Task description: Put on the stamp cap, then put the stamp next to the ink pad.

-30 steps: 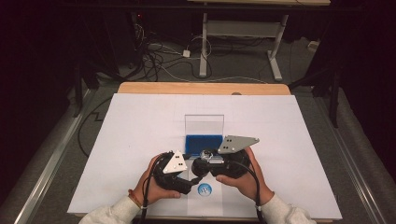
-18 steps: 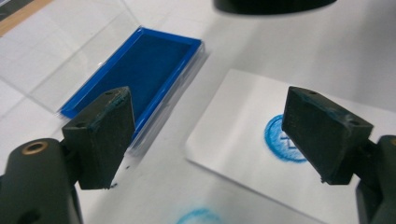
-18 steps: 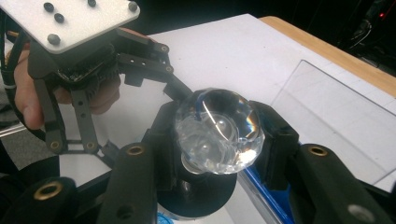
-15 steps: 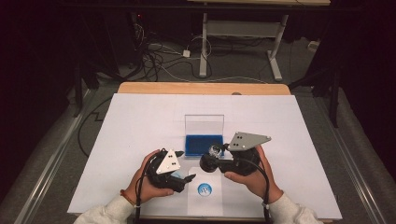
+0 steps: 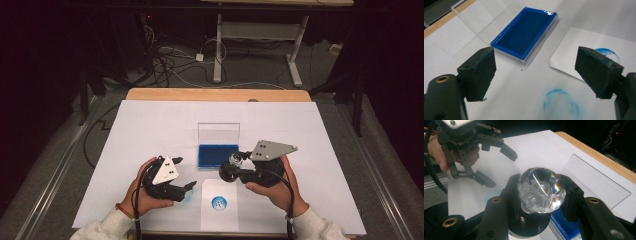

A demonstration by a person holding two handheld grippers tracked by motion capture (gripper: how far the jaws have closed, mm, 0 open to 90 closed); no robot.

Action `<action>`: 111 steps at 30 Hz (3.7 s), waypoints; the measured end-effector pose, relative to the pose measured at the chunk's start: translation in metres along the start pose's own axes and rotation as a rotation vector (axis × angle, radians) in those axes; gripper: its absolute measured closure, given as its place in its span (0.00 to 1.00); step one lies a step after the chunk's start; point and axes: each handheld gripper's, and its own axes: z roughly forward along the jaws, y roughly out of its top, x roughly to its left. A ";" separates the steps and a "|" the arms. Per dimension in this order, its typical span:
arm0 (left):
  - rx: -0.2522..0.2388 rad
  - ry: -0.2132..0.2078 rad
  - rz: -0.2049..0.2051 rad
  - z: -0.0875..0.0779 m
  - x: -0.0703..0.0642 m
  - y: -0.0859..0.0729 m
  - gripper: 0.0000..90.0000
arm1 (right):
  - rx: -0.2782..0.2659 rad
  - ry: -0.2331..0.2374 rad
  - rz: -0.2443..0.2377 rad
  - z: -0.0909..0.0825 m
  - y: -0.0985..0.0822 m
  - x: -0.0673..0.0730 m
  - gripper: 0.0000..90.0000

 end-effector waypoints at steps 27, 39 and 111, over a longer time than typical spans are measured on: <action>0.045 0.131 -0.039 -0.036 0.013 -0.060 0.18 | -0.006 -0.071 0.003 -0.019 -0.003 -0.013 0.64; 0.080 0.121 -0.075 -0.031 0.015 -0.070 0.18 | 0.001 -0.111 0.015 -0.021 -0.006 -0.023 0.64; 0.116 0.098 -0.096 -0.029 0.016 -0.072 0.18 | 0.335 -0.299 0.085 0.059 -0.063 -0.089 0.64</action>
